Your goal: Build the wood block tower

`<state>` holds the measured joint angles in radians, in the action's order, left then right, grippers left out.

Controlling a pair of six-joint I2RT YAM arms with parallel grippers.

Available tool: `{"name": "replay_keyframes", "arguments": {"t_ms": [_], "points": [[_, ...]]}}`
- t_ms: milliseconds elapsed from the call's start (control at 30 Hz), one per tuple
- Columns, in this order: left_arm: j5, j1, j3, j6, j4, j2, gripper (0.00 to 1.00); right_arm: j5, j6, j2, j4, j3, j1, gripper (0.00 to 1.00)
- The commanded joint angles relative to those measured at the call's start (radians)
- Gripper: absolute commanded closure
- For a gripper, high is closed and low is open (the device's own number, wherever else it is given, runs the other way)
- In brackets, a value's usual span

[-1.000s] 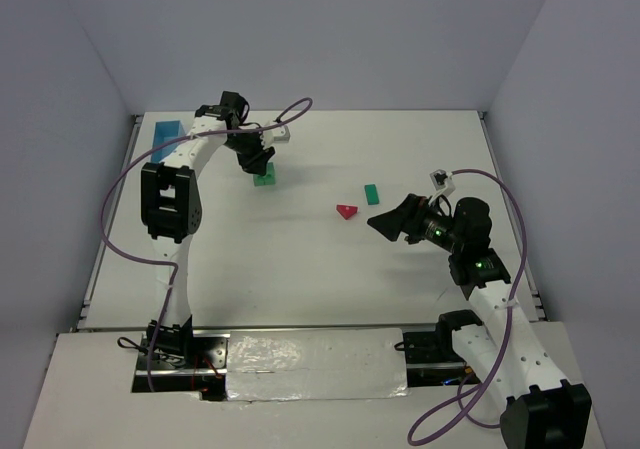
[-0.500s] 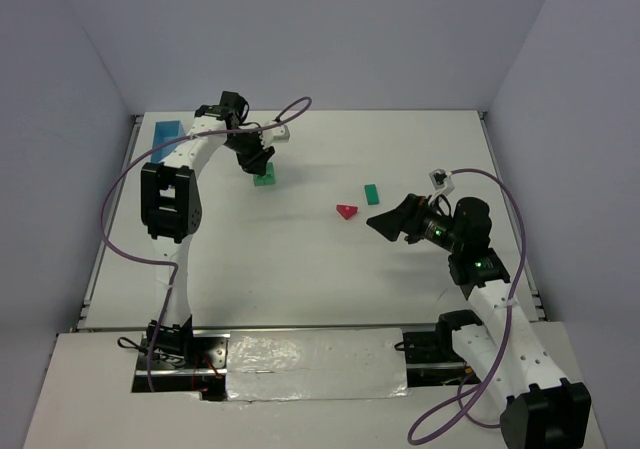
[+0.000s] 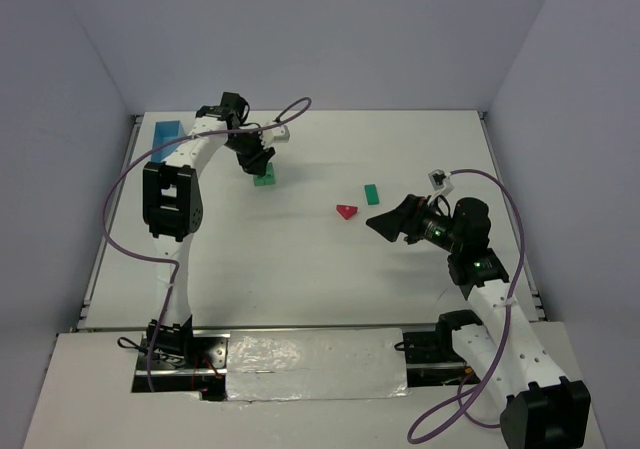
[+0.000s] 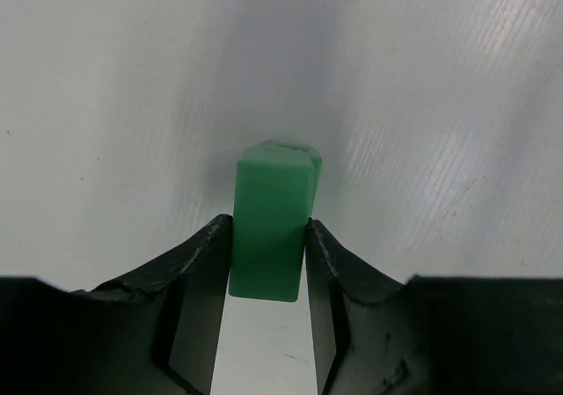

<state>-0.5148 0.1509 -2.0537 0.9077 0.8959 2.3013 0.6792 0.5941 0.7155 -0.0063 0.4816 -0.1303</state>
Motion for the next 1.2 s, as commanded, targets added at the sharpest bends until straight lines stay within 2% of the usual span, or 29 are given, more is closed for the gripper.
{"name": "replay_keyframes", "arguments": {"t_ms": [0,133,200,367,433,467,767,833,867,967,1033,1067,1167], "points": [[-0.008,-0.007,-0.033,-0.015,0.006,0.012,0.51,0.020,0.000,-0.001,0.051,-0.001,0.006,0.00],[-0.002,-0.007,-0.033,-0.018,0.005,0.010,0.49,0.022,0.000,-0.001,0.054,-0.005,0.006,0.00],[-0.002,-0.007,-0.034,-0.021,0.006,0.010,0.44,0.025,0.000,-0.001,0.055,-0.005,0.004,0.00],[-0.001,-0.007,-0.042,-0.024,0.008,0.012,0.43,0.025,0.000,-0.005,0.057,-0.008,0.006,0.00],[-0.005,-0.007,-0.045,-0.029,0.009,0.009,0.31,0.028,0.000,-0.004,0.057,-0.006,0.005,0.00],[-0.008,-0.007,-0.048,-0.027,0.011,0.007,0.01,0.029,0.000,-0.002,0.058,-0.006,0.004,0.00],[-0.005,-0.002,-0.072,-0.070,0.000,-0.042,0.00,0.028,0.000,-0.001,0.062,-0.009,0.003,0.00],[0.024,0.007,-0.072,-0.124,-0.046,-0.072,0.00,0.023,-0.002,0.001,0.060,-0.008,0.003,0.00],[0.091,0.012,-0.069,-0.197,-0.076,-0.100,0.01,0.020,-0.004,-0.001,0.060,-0.008,0.003,0.00],[0.172,0.027,-0.057,-0.317,-0.181,-0.153,0.00,0.005,-0.005,0.007,0.055,-0.005,0.003,0.00],[0.249,0.029,-0.014,-0.502,-0.256,-0.236,0.00,-0.013,-0.008,0.019,0.054,-0.003,0.003,0.00],[0.328,0.029,0.016,-0.650,-0.344,-0.315,0.01,-0.036,-0.008,0.025,0.054,-0.003,0.003,0.00],[0.419,0.026,0.179,-0.860,-0.471,-0.460,0.01,-0.081,-0.007,0.073,0.051,0.000,0.001,0.00]]}}
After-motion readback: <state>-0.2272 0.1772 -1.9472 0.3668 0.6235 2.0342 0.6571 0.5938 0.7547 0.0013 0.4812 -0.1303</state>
